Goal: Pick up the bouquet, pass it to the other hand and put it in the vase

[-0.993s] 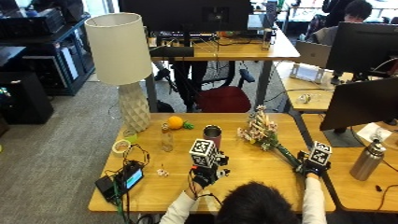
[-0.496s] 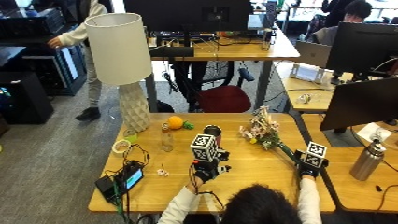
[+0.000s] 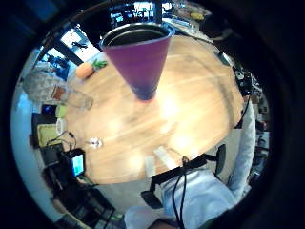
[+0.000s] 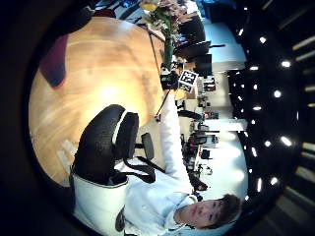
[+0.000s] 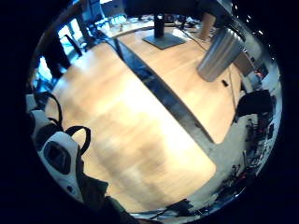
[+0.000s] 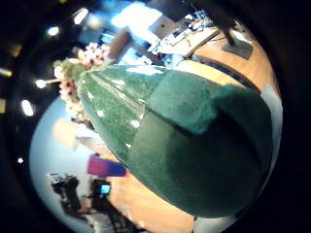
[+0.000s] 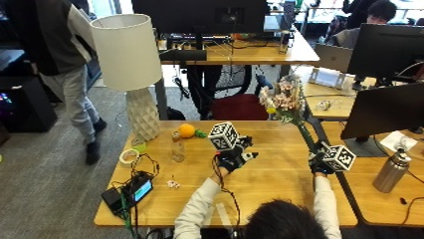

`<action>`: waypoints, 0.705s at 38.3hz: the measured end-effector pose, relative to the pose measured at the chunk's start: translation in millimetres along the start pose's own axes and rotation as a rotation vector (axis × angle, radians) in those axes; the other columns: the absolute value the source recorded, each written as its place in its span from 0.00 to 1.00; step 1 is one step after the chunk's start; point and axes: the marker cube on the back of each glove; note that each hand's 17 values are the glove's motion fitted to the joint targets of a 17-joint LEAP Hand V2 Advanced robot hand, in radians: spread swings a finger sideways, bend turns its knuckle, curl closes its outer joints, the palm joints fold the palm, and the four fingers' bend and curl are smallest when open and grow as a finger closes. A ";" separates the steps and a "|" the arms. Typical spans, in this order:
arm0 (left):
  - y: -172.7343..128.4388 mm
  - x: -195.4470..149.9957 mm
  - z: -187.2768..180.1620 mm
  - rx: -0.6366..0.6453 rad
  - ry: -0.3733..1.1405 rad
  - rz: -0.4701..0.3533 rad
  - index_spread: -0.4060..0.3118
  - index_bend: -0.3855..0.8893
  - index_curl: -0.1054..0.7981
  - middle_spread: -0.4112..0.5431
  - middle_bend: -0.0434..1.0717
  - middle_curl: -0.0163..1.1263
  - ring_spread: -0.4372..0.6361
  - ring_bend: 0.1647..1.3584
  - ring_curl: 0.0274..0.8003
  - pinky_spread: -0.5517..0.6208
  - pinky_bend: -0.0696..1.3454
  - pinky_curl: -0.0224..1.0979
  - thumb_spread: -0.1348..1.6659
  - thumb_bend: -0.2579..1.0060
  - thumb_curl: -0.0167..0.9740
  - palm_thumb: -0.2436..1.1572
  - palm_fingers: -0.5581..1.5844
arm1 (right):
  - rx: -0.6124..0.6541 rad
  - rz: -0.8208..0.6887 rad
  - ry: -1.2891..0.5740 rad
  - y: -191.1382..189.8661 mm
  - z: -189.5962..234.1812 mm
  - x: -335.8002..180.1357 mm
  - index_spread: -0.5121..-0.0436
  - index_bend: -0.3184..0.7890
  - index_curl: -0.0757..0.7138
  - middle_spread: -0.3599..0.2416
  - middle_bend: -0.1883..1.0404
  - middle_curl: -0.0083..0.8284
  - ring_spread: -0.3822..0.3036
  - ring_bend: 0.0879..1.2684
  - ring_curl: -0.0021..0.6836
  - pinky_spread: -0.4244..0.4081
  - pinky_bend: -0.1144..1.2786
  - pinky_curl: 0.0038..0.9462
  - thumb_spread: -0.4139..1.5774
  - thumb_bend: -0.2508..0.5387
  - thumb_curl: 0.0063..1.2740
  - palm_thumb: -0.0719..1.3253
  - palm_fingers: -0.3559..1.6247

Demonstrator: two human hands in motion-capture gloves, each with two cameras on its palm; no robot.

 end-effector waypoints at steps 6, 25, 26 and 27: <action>-25.5 16.4 -11.4 0.083 0.121 0.007 0.48 0.44 0.56 0.52 0.18 0.24 0.55 0.28 0.35 0.70 0.22 0.32 0.71 0.19 0.31 0.43 0.45 | -0.052 0.050 -0.225 9.5 -21.1 -47.0 0.69 0.78 0.80 0.34 0.84 0.77 0.28 0.75 0.83 0.22 0.59 0.53 0.70 0.31 0.33 0.80 0.91; -93.8 96.8 2.0 0.349 0.608 0.094 0.54 0.40 0.51 0.51 0.20 0.26 0.49 0.30 0.37 0.64 0.26 0.34 0.64 0.17 0.32 0.39 0.45 | -0.106 -0.011 -0.932 48.7 82.1 -147.8 0.71 0.76 0.85 0.35 0.86 0.77 0.29 0.79 0.83 0.21 0.62 0.55 0.65 0.29 0.40 0.80 0.88; -96.0 98.0 3.9 0.356 0.620 0.100 0.55 0.39 0.51 0.50 0.20 0.26 0.48 0.31 0.37 0.63 0.26 0.34 0.64 0.17 0.32 0.38 0.46 | -0.118 -0.018 -0.952 56.5 82.6 -153.9 0.71 0.76 0.85 0.35 0.86 0.77 0.29 0.79 0.83 0.21 0.62 0.55 0.65 0.29 0.41 0.80 0.88; -97.2 99.2 5.0 0.361 0.631 0.106 0.55 0.39 0.51 0.50 0.20 0.26 0.47 0.31 0.37 0.63 0.26 0.34 0.63 0.17 0.32 0.38 0.46 | -0.127 -0.028 -0.971 62.8 83.9 -158.3 0.71 0.76 0.86 0.35 0.86 0.77 0.29 0.79 0.83 0.21 0.62 0.55 0.65 0.29 0.41 0.80 0.88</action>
